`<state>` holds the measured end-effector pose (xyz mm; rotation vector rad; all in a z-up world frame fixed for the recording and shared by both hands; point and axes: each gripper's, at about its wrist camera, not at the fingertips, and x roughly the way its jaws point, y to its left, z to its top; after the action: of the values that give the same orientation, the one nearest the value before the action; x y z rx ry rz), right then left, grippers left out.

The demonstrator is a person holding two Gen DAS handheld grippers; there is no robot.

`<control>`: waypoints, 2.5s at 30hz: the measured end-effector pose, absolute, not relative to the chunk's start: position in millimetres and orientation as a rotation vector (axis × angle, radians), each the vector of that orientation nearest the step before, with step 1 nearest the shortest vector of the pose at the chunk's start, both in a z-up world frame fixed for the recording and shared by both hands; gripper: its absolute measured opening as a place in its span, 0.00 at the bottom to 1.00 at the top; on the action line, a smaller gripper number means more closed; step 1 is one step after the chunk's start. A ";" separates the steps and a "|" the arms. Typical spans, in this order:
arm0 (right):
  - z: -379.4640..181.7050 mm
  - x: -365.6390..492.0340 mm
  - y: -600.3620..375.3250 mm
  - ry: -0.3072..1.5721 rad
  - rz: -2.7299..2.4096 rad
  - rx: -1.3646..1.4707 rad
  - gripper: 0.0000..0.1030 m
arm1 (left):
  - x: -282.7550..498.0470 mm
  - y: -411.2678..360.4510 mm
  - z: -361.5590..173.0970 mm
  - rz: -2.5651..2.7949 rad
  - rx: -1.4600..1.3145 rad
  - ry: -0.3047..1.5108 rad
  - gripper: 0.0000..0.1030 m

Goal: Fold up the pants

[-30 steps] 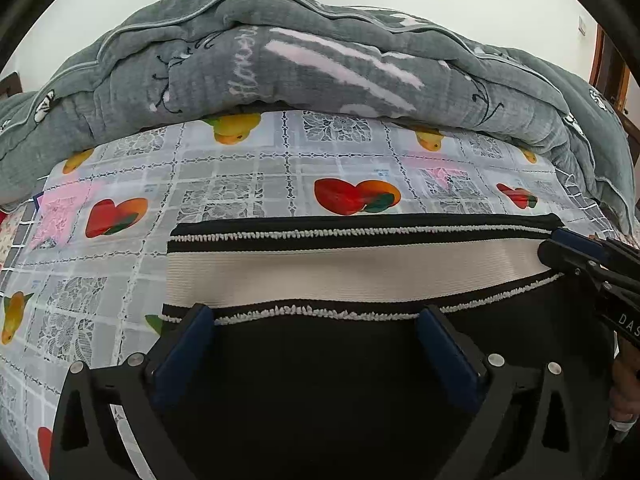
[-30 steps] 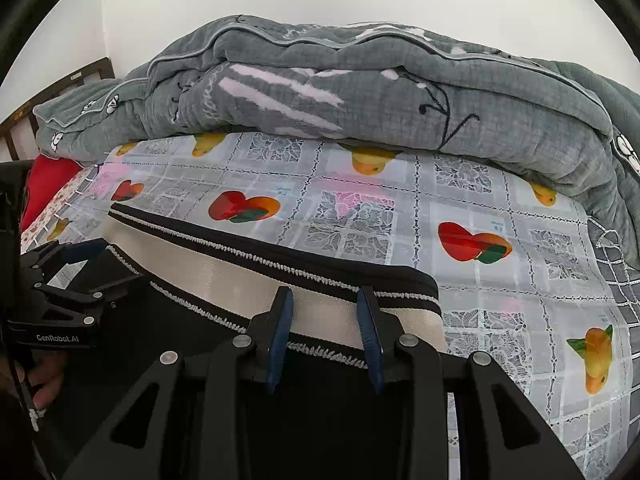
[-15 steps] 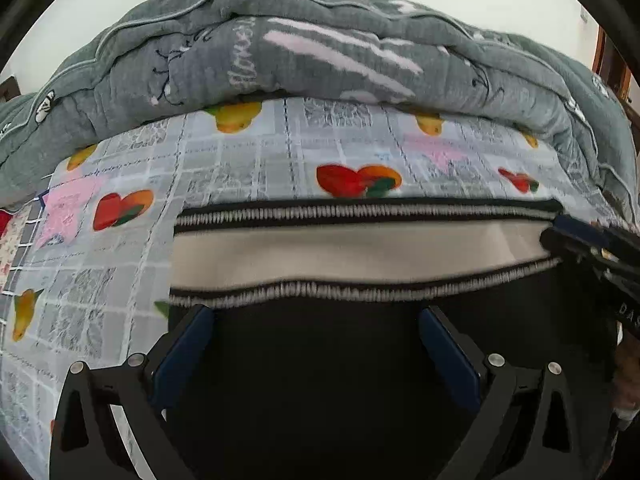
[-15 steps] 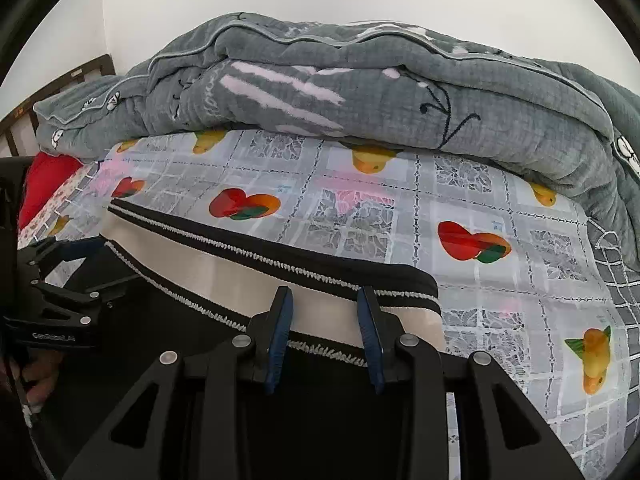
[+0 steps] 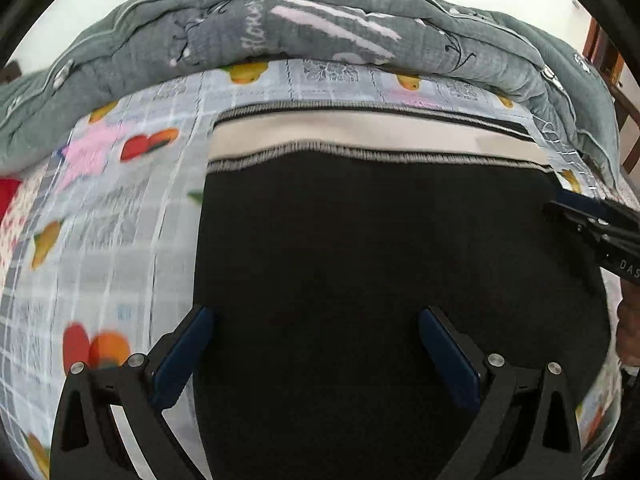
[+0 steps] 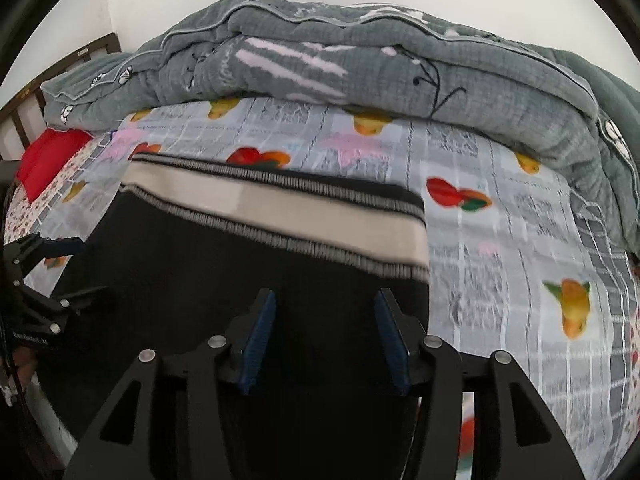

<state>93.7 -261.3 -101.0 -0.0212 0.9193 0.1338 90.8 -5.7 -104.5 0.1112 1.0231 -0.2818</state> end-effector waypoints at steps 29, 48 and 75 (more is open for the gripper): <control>-111.1 -39.2 -319.4 0.947 0.092 0.201 0.49 | -39.1 51.9 -110.2 -0.148 0.117 1.014 0.98; -97.3 -65.2 -311.8 0.947 0.092 0.190 0.49 | -22.0 34.8 -125.5 -0.162 0.182 0.978 0.45; -82.6 -45.5 -318.0 0.899 0.115 0.249 0.49 | -69.4 83.6 -92.8 -0.302 -0.067 0.874 0.67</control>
<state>-45.5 -318.0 -82.6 0.2491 0.8994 0.1147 -69.4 83.6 -92.8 -0.0668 0.8743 -0.3024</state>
